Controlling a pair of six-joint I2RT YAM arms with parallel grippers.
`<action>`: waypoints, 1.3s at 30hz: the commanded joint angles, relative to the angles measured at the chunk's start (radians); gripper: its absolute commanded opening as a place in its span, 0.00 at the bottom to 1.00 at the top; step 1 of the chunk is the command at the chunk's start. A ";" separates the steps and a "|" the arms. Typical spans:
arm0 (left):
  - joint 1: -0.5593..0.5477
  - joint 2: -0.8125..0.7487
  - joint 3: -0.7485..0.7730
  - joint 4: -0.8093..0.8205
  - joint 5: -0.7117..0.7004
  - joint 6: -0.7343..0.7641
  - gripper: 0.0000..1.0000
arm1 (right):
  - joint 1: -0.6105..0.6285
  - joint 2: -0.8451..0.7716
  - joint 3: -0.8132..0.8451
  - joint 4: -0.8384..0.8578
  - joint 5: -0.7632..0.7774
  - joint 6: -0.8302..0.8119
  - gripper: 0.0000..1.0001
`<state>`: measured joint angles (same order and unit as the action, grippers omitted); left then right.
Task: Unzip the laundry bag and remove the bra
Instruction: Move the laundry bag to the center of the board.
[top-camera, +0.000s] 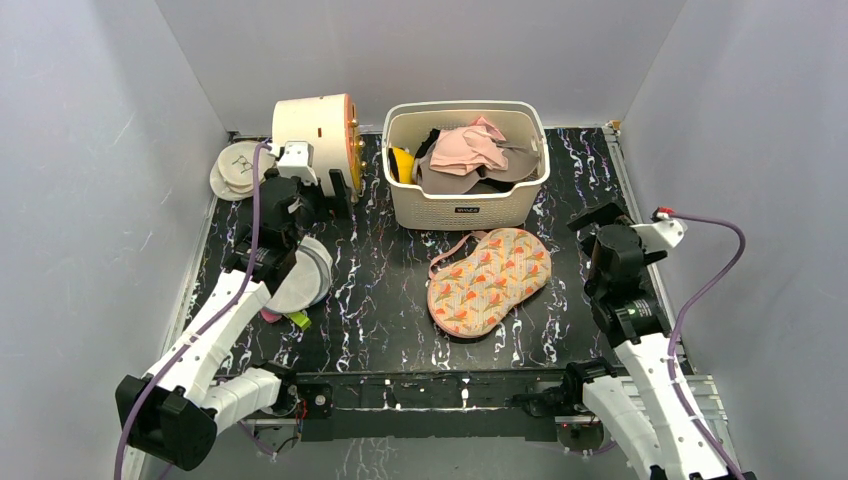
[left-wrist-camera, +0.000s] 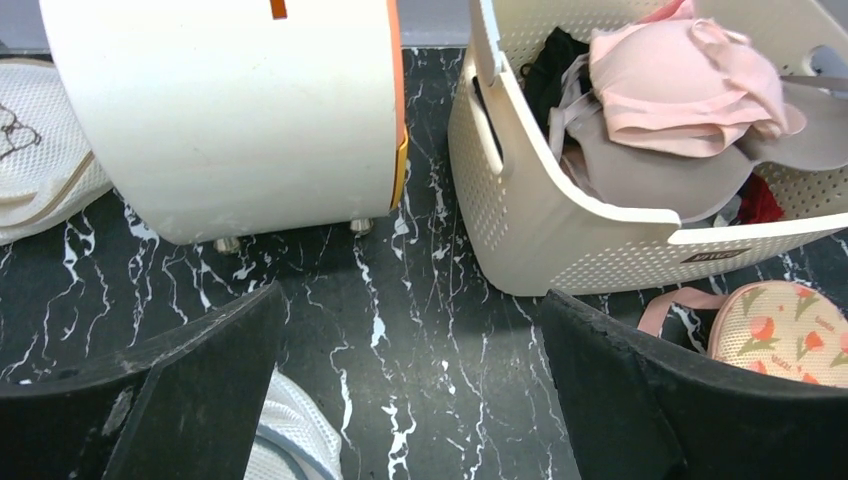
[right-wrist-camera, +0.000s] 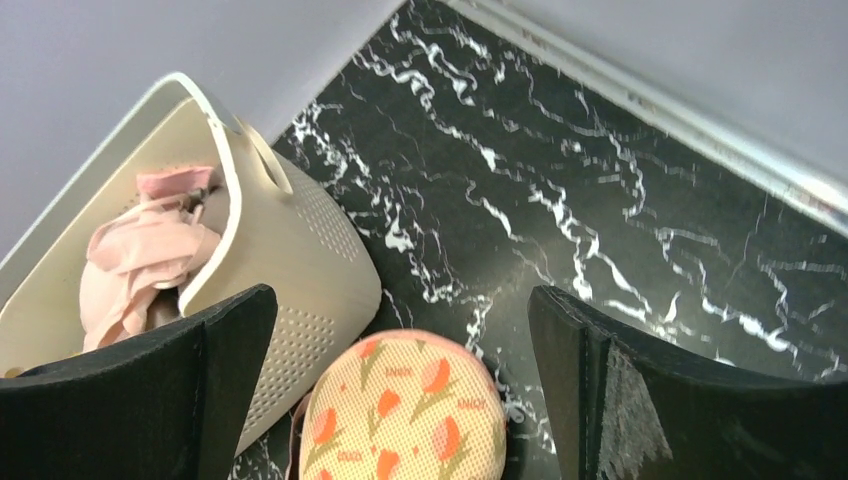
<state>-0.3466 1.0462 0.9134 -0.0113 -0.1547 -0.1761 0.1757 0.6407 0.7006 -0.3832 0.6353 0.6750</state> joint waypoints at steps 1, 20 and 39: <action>-0.005 -0.029 -0.008 0.057 0.032 0.004 0.98 | 0.000 -0.011 -0.043 -0.081 -0.006 0.181 0.98; -0.063 -0.039 -0.006 0.068 0.031 0.024 0.99 | -0.001 0.178 -0.208 0.109 -0.404 0.058 0.98; -0.152 -0.033 -0.007 0.054 -0.018 0.059 0.98 | -0.030 0.381 -0.245 0.294 -0.680 -0.109 0.98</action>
<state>-0.4824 1.0370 0.9134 0.0288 -0.1501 -0.1329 0.1486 1.0065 0.4591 -0.1974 0.1223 0.6342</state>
